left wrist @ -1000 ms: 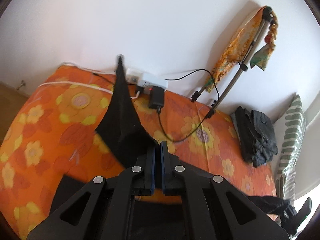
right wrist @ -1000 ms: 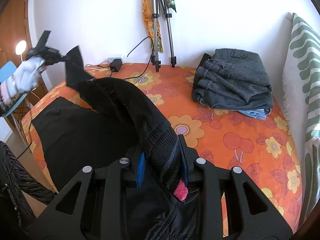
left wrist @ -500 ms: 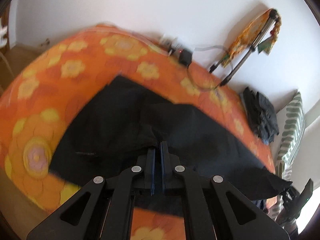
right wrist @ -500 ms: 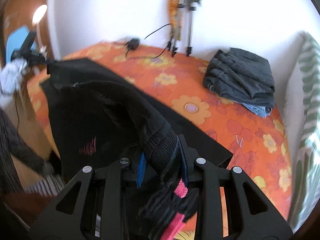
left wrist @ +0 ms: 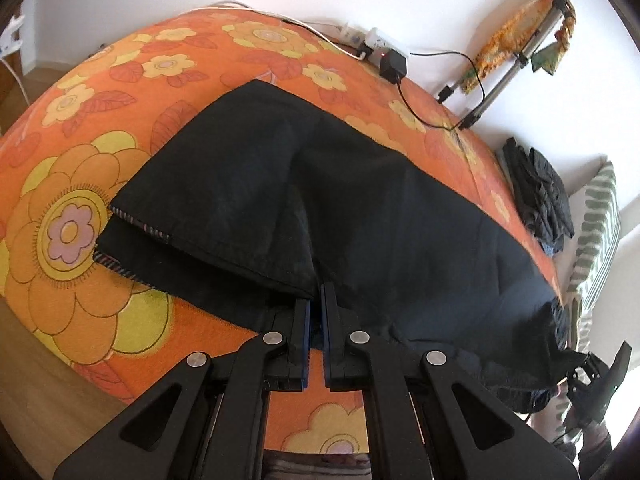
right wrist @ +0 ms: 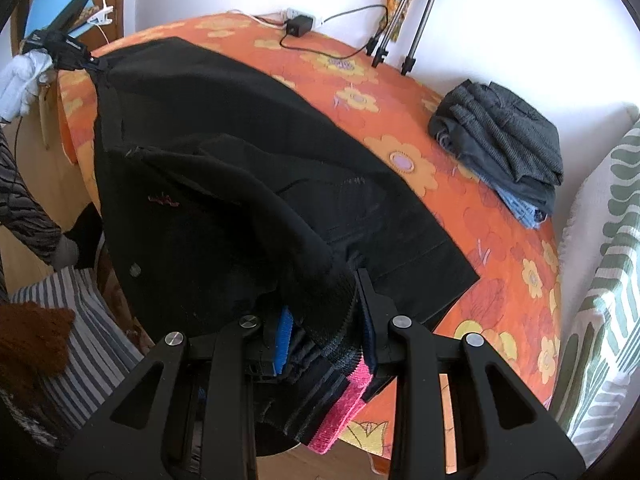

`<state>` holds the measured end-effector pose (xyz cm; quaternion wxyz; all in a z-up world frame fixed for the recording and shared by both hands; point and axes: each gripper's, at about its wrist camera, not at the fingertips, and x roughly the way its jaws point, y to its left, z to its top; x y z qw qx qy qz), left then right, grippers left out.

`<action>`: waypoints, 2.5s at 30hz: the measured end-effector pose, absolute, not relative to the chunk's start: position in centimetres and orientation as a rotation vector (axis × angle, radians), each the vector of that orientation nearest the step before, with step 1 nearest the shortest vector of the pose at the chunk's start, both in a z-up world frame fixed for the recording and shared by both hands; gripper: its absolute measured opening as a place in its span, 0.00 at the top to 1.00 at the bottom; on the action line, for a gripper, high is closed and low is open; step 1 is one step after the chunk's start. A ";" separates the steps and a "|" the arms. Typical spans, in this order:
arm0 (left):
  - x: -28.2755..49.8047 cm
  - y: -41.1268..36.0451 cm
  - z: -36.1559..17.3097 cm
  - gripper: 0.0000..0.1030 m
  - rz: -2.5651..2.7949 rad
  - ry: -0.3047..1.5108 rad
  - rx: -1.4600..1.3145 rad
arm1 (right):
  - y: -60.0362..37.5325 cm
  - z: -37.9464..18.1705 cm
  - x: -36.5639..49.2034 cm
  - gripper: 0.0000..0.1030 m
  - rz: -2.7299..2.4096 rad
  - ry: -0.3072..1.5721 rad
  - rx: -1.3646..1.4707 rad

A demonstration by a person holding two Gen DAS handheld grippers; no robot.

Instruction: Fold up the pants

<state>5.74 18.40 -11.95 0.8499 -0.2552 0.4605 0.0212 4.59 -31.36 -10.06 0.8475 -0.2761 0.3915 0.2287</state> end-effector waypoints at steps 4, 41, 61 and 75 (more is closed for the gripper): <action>5.3 18.5 -11.4 0.94 0.039 0.969 -0.515 | -31.5 -10.5 4.3 0.71 0.485 0.829 -0.585; 7.1 -4.8 -5.5 0.76 -0.510 0.947 -0.123 | -42.9 -10.1 11.1 0.39 0.105 0.931 0.168; 6.8 -16.9 -12.2 0.76 -0.762 1.042 -0.056 | -43.5 -11.7 14.6 0.94 0.192 0.982 0.303; 9.9 -9.4 -7.0 0.76 -0.675 0.999 -0.044 | -40.8 -6.5 12.7 0.54 0.084 0.852 0.019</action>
